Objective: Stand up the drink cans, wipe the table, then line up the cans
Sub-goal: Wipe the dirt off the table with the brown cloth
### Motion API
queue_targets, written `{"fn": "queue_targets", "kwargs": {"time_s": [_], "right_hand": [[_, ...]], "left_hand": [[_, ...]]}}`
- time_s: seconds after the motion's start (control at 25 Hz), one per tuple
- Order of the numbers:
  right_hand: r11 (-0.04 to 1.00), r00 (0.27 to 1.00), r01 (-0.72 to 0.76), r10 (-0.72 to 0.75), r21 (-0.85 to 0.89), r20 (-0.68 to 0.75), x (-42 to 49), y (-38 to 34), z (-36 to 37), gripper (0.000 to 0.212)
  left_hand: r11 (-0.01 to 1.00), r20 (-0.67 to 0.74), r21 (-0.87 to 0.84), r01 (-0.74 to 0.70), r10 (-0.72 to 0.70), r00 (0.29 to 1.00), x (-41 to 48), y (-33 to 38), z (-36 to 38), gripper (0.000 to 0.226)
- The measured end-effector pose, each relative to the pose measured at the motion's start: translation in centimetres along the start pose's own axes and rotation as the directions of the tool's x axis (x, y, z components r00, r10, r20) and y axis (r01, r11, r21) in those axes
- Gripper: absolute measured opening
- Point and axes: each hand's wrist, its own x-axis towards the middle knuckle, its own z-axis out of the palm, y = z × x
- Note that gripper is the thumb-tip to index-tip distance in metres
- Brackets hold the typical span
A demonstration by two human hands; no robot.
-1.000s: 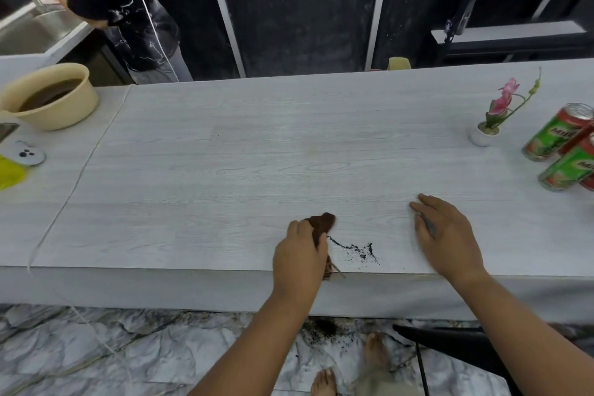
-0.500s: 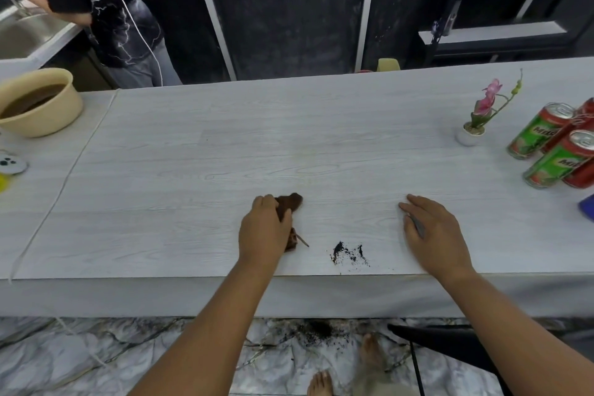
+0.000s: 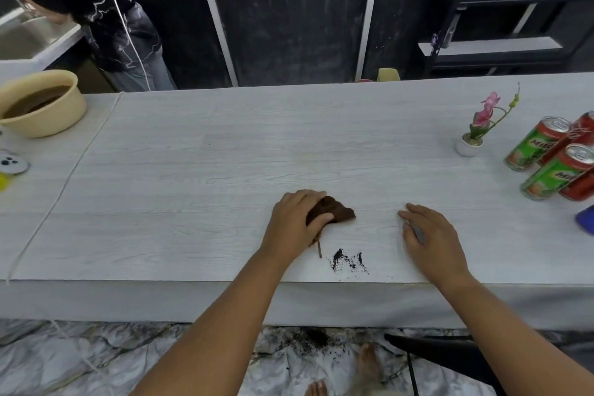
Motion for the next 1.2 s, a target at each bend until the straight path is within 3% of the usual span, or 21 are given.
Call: {"fn": "queue_targets", "kwargs": {"time_s": [0.08, 0.16, 0.28, 0.36, 0.44, 0.6, 0.76, 0.84, 0.96, 1.12, 1.2], "right_hand": [[1.0, 1.0, 0.005, -0.005, 0.009, -0.017, 1.2, -1.9, -0.3, 0.026], [0.981, 0.983, 0.165, -0.172, 0.105, 0.063, 3.0, -5.2, 0.3, 0.027], [0.901, 0.832, 0.351, -0.425, 0.256, 0.355, 5.9, -10.8, 2.3, 0.035], [0.889, 0.731, 0.415, -0.452, 0.193, 0.511, 7.3, -12.6, 3.8, 0.041], [0.887, 0.699, 0.445, -0.428, 0.12, 0.573, 7.6, -12.9, 5.0, 0.04], [0.918, 0.801, 0.376, -0.39, 0.124, 0.455, 5.7, -11.8, 5.5, 0.032], [0.974, 0.98, 0.071, -0.108, 0.216, 0.165, 5.6, -8.2, 3.2, 0.026], [0.993, 0.989, -0.004, -0.014, 0.12, 0.15, 5.4, -6.6, 1.9, 0.026], [0.998, 0.973, 0.019, -0.007, -0.052, 0.229, 2.6, -6.9, 1.5, 0.03], [0.995, 0.966, 0.102, -0.101, 0.008, 0.24, -3.5, -10.2, 1.6, 0.031], [0.995, 0.959, 0.059, -0.078, 0.079, 0.272, -5.5, -11.9, 1.9, 0.029]], "left_hand": [[0.997, -0.078, 0.038, 0.071, -0.068, 0.995, -1.3, -3.1, -1.6, 0.041], [0.984, -0.139, 0.135, 0.117, -0.099, 0.985, -3.7, -6.7, -3.0, 0.038], [0.972, -0.143, 0.196, 0.129, -0.102, 0.985, -6.2, -8.9, -3.5, 0.041], [0.969, -0.148, 0.199, 0.145, -0.117, 0.982, -6.0, -8.7, -3.3, 0.039], [0.966, -0.157, 0.209, 0.155, -0.123, 0.98, -5.7, -8.5, -3.3, 0.037], [0.965, -0.152, 0.211, 0.155, -0.124, 0.981, -6.0, -8.7, -3.5, 0.036], [0.966, -0.16, 0.203, 0.159, -0.127, 0.979, -5.9, -8.4, -3.4, 0.036], [0.966, -0.165, 0.202, 0.159, -0.126, 0.978, -6.0, -8.4, -3.4, 0.036], [0.967, -0.173, 0.201, 0.156, -0.122, 0.977, -6.0, -8.3, -3.5, 0.037], [0.97, -0.178, 0.194, 0.146, -0.112, 0.978, -6.0, -8.2, -3.4, 0.037], [0.97, -0.18, 0.193, 0.147, -0.112, 0.977, -6.1, -8.2, -3.4, 0.037]]}}
